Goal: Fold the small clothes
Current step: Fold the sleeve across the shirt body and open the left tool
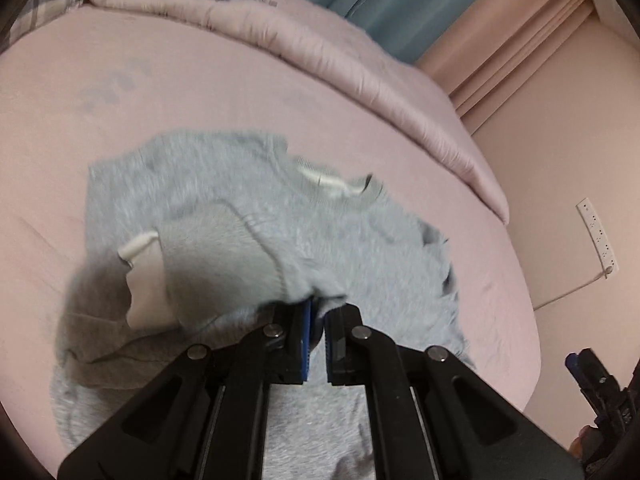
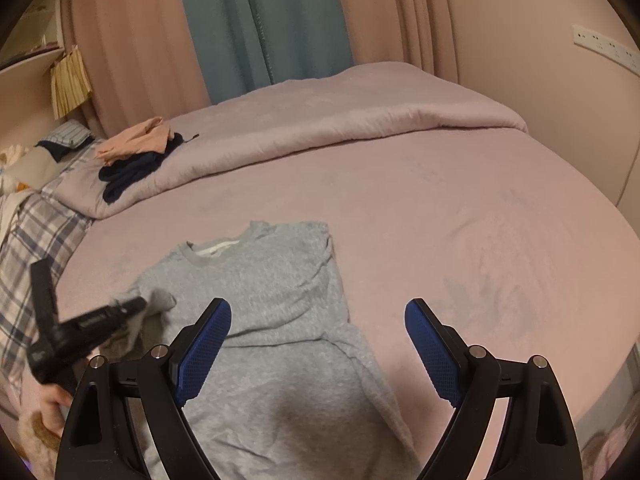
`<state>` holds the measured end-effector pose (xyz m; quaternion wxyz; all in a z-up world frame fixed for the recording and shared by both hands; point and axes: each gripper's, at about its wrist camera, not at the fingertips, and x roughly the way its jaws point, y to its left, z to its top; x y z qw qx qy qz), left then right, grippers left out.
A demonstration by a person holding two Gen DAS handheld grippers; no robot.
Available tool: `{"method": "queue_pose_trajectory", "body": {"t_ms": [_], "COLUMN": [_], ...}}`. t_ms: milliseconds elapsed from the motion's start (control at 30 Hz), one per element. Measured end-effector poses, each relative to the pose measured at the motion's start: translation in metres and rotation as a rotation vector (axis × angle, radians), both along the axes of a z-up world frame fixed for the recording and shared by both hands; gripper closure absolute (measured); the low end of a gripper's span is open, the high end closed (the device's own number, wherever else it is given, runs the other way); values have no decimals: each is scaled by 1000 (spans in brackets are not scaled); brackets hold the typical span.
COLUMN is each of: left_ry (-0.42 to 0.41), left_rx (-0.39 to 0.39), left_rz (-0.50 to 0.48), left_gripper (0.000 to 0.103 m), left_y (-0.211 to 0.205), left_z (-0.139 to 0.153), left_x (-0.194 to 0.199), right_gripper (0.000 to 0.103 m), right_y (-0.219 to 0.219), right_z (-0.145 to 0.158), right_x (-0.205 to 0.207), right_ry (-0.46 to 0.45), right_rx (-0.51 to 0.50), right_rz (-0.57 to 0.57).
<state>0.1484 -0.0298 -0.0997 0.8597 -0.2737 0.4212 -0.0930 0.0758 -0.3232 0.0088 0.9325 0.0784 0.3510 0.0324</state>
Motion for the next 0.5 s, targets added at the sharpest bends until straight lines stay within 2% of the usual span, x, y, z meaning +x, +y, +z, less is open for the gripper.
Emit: {"method": "queue_pose_trajectory", "body": {"t_ms": [167, 267, 433, 500], "left_ry": [79, 109, 109, 99], "left_rx": [16, 0, -9, 4], "left_rz": [-10, -5, -3, -25], "left_gripper": [98, 96, 96, 91], "left_y": [-11, -11, -10, -13], "left_z": [-24, -36, -33, -29], "left_x": [2, 3, 0, -1], "right_gripper": [14, 14, 14, 14], "right_y": [-2, -1, 2, 4], "right_z": [-3, -6, -9, -10], "right_x": [2, 3, 4, 4], "right_ry": [12, 22, 34, 38], "right_rx": [6, 5, 4, 2], "right_rz": [-3, 3, 14, 20]}}
